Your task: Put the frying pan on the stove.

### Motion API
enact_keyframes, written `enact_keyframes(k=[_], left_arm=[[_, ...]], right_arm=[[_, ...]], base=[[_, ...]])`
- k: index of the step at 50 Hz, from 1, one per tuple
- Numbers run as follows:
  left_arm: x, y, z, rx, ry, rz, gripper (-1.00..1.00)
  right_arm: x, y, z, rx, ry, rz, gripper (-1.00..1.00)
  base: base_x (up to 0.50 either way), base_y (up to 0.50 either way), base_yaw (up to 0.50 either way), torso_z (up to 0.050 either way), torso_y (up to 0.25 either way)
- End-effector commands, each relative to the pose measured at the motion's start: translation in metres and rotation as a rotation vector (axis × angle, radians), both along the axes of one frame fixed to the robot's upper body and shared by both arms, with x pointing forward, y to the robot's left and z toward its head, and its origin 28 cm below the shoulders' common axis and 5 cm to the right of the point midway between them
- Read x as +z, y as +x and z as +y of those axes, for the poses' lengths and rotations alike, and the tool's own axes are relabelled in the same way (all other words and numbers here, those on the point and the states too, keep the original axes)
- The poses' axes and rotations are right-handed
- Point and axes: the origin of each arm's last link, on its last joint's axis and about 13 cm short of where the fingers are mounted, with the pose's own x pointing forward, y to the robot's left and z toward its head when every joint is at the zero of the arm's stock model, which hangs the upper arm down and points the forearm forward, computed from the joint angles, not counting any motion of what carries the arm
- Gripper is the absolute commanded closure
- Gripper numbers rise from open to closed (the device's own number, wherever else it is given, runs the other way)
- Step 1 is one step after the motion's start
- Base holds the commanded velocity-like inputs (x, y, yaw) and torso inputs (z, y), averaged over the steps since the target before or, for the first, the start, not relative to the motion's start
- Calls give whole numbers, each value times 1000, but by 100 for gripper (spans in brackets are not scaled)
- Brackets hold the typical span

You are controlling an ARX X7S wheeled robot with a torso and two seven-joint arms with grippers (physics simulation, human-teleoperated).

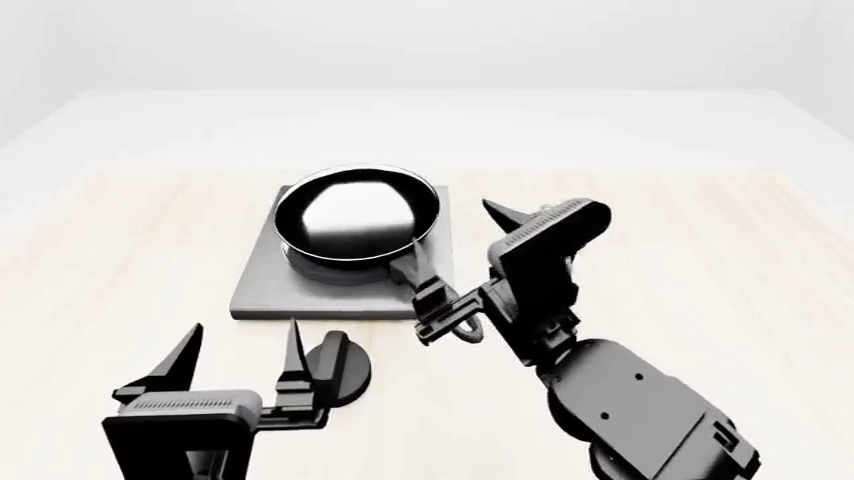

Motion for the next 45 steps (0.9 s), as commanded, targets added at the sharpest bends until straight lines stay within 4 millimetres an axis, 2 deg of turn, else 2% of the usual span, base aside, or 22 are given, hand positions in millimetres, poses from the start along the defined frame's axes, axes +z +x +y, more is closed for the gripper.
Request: enact_keyframes(k=[1, 12, 25, 45], left_arm=[[4, -1, 2, 8, -3, -13, -100], [13, -7, 3, 3, -14, -37, -100], [21, -13, 3, 3, -12, -75, -100], [29, -19, 4, 6, -7, -113, -100]], right_arm=[[6, -18, -7, -75, 94, -93, -100], [8, -39, -15, -116, 174, -146, -100], [11, -54, -22, -135, 214, -181, -100], [15, -90, -30, -152, 241, -243, -100]], base=[[0, 0, 0, 0, 0], [0, 0, 0, 0, 0], [0, 0, 0, 0, 0], [0, 0, 0, 0, 0]])
